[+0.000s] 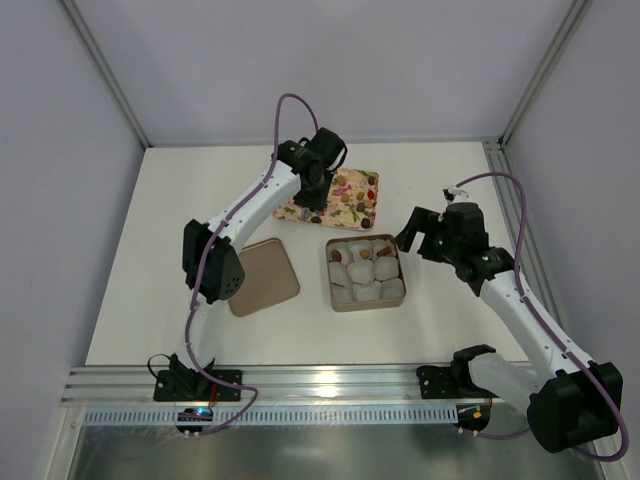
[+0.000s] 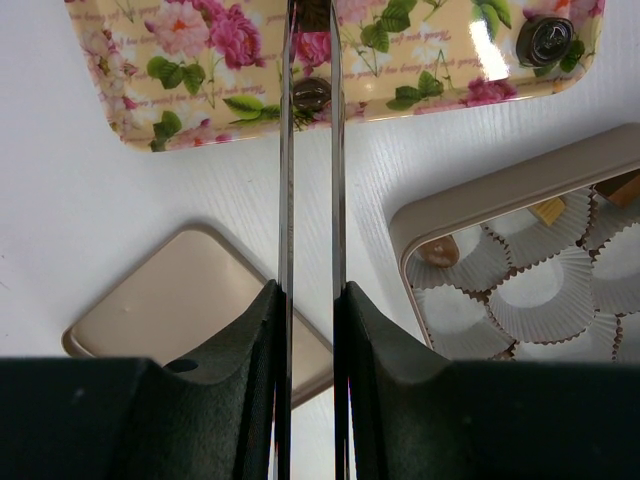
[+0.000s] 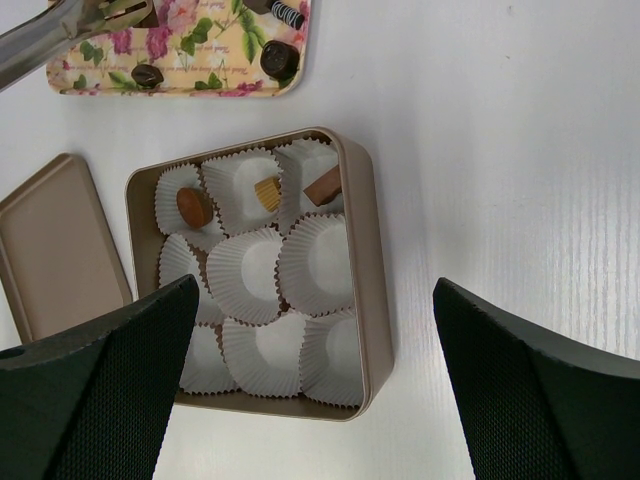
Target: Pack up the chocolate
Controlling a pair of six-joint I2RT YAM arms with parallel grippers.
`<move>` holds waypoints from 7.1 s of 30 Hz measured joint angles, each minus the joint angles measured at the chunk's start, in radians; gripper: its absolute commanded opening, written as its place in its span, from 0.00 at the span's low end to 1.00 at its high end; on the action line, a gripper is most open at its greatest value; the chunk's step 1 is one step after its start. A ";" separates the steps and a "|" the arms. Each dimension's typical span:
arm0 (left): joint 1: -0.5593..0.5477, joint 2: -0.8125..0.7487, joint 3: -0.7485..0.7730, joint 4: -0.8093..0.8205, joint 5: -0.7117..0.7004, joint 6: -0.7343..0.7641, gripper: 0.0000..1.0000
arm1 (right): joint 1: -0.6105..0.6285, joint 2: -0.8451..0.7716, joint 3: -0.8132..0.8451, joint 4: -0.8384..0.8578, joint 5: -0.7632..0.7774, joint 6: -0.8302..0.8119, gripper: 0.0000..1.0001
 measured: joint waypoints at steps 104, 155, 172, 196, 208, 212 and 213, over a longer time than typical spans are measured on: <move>-0.380 -0.457 -0.188 -0.064 -0.106 -0.129 0.44 | 0.000 -0.053 -0.054 0.021 -0.006 0.032 0.99; -0.099 0.135 0.065 0.158 -0.096 0.056 0.39 | 0.000 0.033 -0.030 0.029 -0.007 -0.001 0.99; -0.099 0.149 0.066 0.154 -0.093 0.057 0.33 | 0.000 0.033 -0.030 0.031 -0.007 -0.001 0.99; -0.100 0.017 0.079 0.090 -0.095 0.057 0.21 | 0.000 0.023 -0.030 0.029 -0.006 -0.001 0.99; -0.254 -0.298 -0.209 0.071 -0.103 0.020 0.22 | 0.000 -0.016 -0.030 0.023 0.000 -0.001 0.98; -0.340 -0.367 -0.314 0.061 -0.101 -0.021 0.21 | 0.000 -0.035 -0.030 0.013 0.008 -0.001 0.99; -0.354 -0.377 -0.330 0.060 -0.100 -0.029 0.22 | 0.000 -0.040 -0.030 0.008 0.009 -0.001 0.99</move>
